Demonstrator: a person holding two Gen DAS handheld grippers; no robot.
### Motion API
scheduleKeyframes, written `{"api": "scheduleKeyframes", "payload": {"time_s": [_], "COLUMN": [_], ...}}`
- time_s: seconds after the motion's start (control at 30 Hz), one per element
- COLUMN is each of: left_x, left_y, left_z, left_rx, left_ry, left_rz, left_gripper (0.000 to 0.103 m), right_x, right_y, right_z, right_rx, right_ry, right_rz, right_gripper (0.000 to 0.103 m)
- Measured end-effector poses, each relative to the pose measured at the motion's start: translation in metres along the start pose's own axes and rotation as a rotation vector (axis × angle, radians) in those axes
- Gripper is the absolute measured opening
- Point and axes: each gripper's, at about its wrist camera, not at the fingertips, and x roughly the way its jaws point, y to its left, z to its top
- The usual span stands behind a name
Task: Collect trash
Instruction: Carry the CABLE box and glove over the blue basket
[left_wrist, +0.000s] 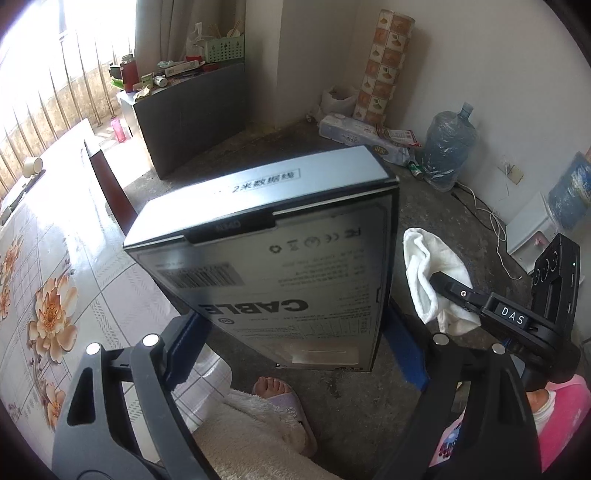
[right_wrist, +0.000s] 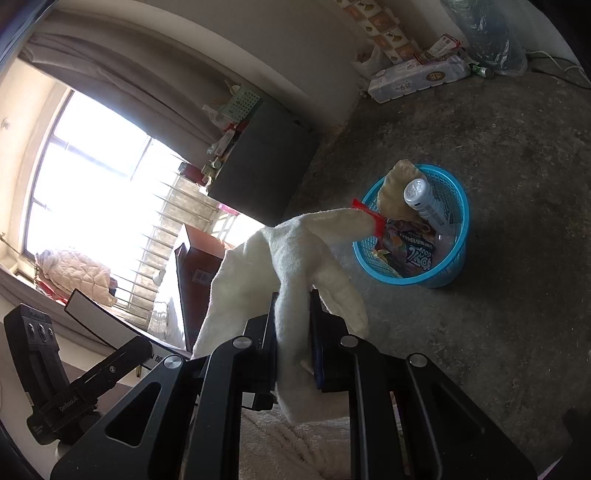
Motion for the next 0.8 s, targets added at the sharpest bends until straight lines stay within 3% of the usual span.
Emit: {"api": "scheduleKeyframes", "payload": {"time_s": [0.4,0.8], "left_x": [0.011,0.017], "left_y": [-0.023,-0.019], "left_z": [0.010,0.020], "left_rx": [0.043,0.060], "left_ry": [-0.026,-0.062], "left_rz": [-0.045,-0.064], "left_gripper": [0.083,0.083], "right_x": [0.005,0.007], "right_y": [-0.012,-0.014], "right_z": [0.003,0.013], "right_rx": [0.018,0.024], "right_ry": [0.009,0.001], "right_rz": [-0.071,-0.135], "right_gripper": [0.015,0.015]}}
